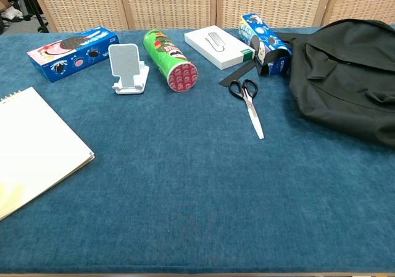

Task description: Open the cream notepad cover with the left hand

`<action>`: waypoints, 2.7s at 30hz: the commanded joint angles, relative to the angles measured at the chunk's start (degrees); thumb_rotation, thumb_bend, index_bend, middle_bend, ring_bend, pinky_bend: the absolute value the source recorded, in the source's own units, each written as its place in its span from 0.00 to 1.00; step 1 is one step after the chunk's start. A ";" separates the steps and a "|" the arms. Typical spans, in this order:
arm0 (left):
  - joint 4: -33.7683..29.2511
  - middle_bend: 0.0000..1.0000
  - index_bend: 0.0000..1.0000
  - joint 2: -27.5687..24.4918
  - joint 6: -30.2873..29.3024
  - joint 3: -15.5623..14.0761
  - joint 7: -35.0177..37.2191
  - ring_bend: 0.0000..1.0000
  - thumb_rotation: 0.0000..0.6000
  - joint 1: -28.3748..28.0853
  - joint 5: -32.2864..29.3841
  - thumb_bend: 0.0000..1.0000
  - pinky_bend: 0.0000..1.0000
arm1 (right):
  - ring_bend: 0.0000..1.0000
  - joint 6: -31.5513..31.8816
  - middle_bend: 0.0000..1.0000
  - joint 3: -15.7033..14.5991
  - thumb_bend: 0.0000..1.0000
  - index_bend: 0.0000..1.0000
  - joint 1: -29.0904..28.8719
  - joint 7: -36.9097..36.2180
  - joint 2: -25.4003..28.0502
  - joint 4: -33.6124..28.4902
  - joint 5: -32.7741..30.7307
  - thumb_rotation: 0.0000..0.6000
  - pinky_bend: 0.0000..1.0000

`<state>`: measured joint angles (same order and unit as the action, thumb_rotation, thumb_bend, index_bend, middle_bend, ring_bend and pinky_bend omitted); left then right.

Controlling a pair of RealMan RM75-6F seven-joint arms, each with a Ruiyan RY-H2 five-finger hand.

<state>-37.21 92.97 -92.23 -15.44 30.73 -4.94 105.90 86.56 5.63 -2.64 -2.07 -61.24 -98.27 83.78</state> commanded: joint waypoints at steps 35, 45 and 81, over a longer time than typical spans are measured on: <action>-12.19 0.00 0.75 -6.47 -3.69 -5.85 0.66 0.00 1.00 -2.16 7.01 0.69 0.00 | 0.00 -0.57 0.00 -0.18 0.16 0.05 -0.18 -0.40 0.01 -0.05 -0.11 1.00 0.00; -18.33 0.00 0.75 -8.73 -6.87 -2.21 10.39 0.00 1.00 -2.74 2.34 0.69 0.00 | 0.00 -0.66 0.00 -0.23 0.16 0.05 -0.21 -0.38 0.00 -0.11 -0.11 1.00 0.00; -1.54 0.00 0.75 -2.01 19.59 39.78 -9.25 0.00 1.00 -26.99 -47.11 0.71 0.00 | 0.00 -2.20 0.00 -0.16 0.16 0.05 -0.94 1.53 -1.00 0.25 -1.41 1.00 0.00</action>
<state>-46.98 86.57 -76.93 20.99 27.67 -27.40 62.17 84.41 5.45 -3.54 -0.60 -62.19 -98.05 82.43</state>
